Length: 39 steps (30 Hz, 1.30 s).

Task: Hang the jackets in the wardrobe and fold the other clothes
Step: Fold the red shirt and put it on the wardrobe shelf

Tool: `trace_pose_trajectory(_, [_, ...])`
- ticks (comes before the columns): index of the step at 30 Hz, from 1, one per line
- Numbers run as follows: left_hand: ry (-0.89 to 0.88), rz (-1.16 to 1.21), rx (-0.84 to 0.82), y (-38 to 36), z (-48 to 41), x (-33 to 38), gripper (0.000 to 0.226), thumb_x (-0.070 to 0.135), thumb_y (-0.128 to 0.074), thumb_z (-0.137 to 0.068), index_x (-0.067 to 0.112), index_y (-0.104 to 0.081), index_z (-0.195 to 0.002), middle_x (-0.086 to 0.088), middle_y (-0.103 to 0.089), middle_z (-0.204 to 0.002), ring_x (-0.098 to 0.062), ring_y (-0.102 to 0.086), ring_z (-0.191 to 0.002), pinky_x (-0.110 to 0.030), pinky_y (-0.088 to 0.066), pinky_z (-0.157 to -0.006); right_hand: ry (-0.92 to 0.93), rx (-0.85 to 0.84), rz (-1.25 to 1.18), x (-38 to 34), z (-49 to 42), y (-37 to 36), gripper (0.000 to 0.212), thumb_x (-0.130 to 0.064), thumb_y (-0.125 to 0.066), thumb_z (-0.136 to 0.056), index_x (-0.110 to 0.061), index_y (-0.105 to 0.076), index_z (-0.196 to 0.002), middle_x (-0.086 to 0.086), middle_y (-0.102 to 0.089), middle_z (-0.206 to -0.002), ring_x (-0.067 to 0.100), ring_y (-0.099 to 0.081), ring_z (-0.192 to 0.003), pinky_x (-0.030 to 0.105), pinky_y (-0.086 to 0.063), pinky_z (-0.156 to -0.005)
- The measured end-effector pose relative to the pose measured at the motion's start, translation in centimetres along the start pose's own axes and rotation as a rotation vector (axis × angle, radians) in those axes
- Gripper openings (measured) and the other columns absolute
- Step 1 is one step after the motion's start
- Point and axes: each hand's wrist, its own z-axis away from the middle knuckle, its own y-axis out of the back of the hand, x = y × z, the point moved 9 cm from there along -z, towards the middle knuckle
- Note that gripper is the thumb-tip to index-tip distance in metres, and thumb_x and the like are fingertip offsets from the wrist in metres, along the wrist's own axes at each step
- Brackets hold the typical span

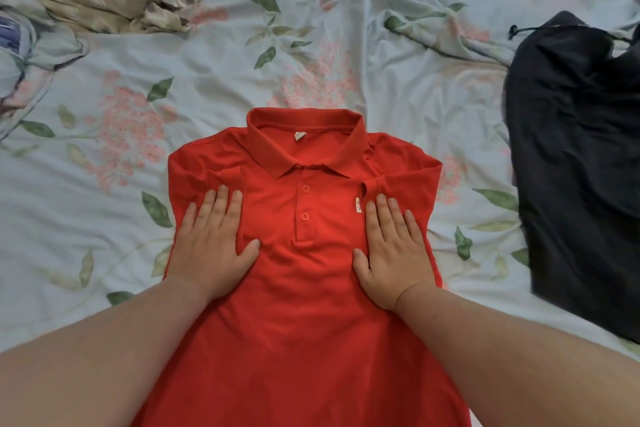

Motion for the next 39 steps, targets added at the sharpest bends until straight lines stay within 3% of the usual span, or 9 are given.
trace_pose_trajectory(7, [0.054,0.034,0.003,1.4,1.8,-0.1,0.093,0.064,-0.017,-0.083,0.009,-0.016,-0.157,-0.018,-0.015,-0.163,-0.032,-0.014,-0.151,-0.047,-0.007,-0.122,-0.028,-0.014,-0.051,-0.1,1.4,1.3,0.078,-0.049,-0.022,-0.094,-0.01,-0.006,-0.159,0.013,0.0,-0.166,0.026,0.0,-0.154,0.041,0.006,-0.123])
trace_pose_trajectory(12, [0.072,0.17,-0.068,-2.3,15.6,2.1,0.082,0.052,-0.029,-0.087,0.0,-0.032,-0.151,-0.024,-0.029,-0.157,-0.039,-0.029,-0.145,-0.051,-0.019,-0.119,-0.034,0.008,-0.15,-1.0,12.4,-0.8,0.068,-0.032,-0.045,-0.095,-0.002,-0.028,-0.154,0.02,-0.02,-0.162,0.034,-0.021,-0.15,0.045,-0.012,-0.124])
trace_pose_trajectory(18, [0.166,0.184,-0.219,-5.2,27.0,2.8,0.08,0.048,-0.02,-0.088,0.003,-0.025,-0.154,-0.022,-0.022,-0.16,-0.036,-0.019,-0.149,-0.048,-0.009,-0.121,-0.063,-0.162,-0.168,-0.8,24.4,-4.5,0.07,-0.031,-0.05,-0.097,-0.002,-0.023,-0.155,0.018,-0.017,-0.163,0.033,-0.016,-0.151,0.045,-0.009,-0.124])
trace_pose_trajectory(21, [0.255,0.27,-0.18,-4.9,29.8,1.5,0.07,0.04,-0.039,-0.096,0.003,-0.027,-0.154,-0.024,-0.022,-0.16,-0.039,-0.02,-0.148,-0.05,-0.013,-0.12,-0.083,-0.19,-0.195,-0.3,27.8,-4.4,0.067,-0.03,-0.052,-0.097,-0.004,-0.028,-0.154,0.019,-0.02,-0.162,0.034,-0.021,-0.15,0.044,-0.01,-0.124])
trace_pose_trajectory(23, [0.491,0.368,-0.143,-4.9,32.6,-0.8,0.068,0.034,-0.054,-0.097,-0.001,-0.03,-0.151,-0.028,-0.024,-0.157,-0.042,-0.023,-0.145,-0.053,-0.019,-0.118,-0.218,-0.169,-0.272,1.1,30.0,-4.0,0.066,-0.031,-0.057,-0.096,-0.005,-0.035,-0.152,0.023,-0.027,-0.159,0.037,-0.028,-0.146,0.046,-0.019,-0.121])
trace_pose_trajectory(26, [0.885,0.563,-0.035,-5.0,37.2,-4.4,0.043,0.027,-0.06,-0.092,-0.007,-0.05,-0.116,-0.028,-0.046,-0.128,-0.045,-0.046,-0.119,-0.054,-0.038,-0.101,-0.523,-0.13,-0.434,3.9,33.5,-4.1,0.055,-0.033,-0.062,-0.092,-0.002,-0.05,-0.136,0.024,-0.051,-0.136,0.04,-0.048,-0.124,0.048,-0.039,-0.106])
trace_pose_trajectory(31, [0.852,0.799,-0.175,-5.6,37.1,-5.6,0.027,0.013,-0.066,-0.083,0.003,-0.052,-0.062,-0.019,-0.05,-0.079,-0.031,-0.049,-0.066,-0.039,-0.043,-0.061,-0.655,-0.293,-0.646,4.5,36.8,-5.4,0.024,-0.032,-0.058,-0.09,-0.016,-0.053,-0.073,0.004,-0.059,-0.077,0.026,-0.057,-0.074,0.037,-0.045,-0.067])
trace_pose_trajectory(36, [0.823,0.835,-0.265,-4.9,36.8,-8.0,0.023,0.012,-0.054,-0.097,0.003,-0.055,-0.076,-0.011,-0.057,-0.07,-0.025,-0.051,-0.062,-0.034,-0.037,-0.057,-0.689,-0.364,-0.828,6.1,35.2,-4.3,0.025,-0.021,-0.057,-0.096,-0.014,-0.053,-0.072,0.002,-0.057,-0.07,0.015,-0.051,-0.064,0.031,-0.038,-0.058])
trace_pose_trajectory(39, [0.969,1.188,-0.212,-4.1,37.1,-9.2,0.022,0.012,-0.049,-0.102,0.003,-0.06,-0.085,-0.014,-0.057,-0.074,-0.023,-0.05,-0.06,-0.032,-0.039,-0.061,-0.828,-0.336,-1.088,8.2,33.8,-2.8,0.021,-0.018,-0.061,-0.096,-0.006,-0.059,-0.079,0.002,-0.05,-0.059,0.017,-0.045,-0.051,0.028,-0.036,-0.051])
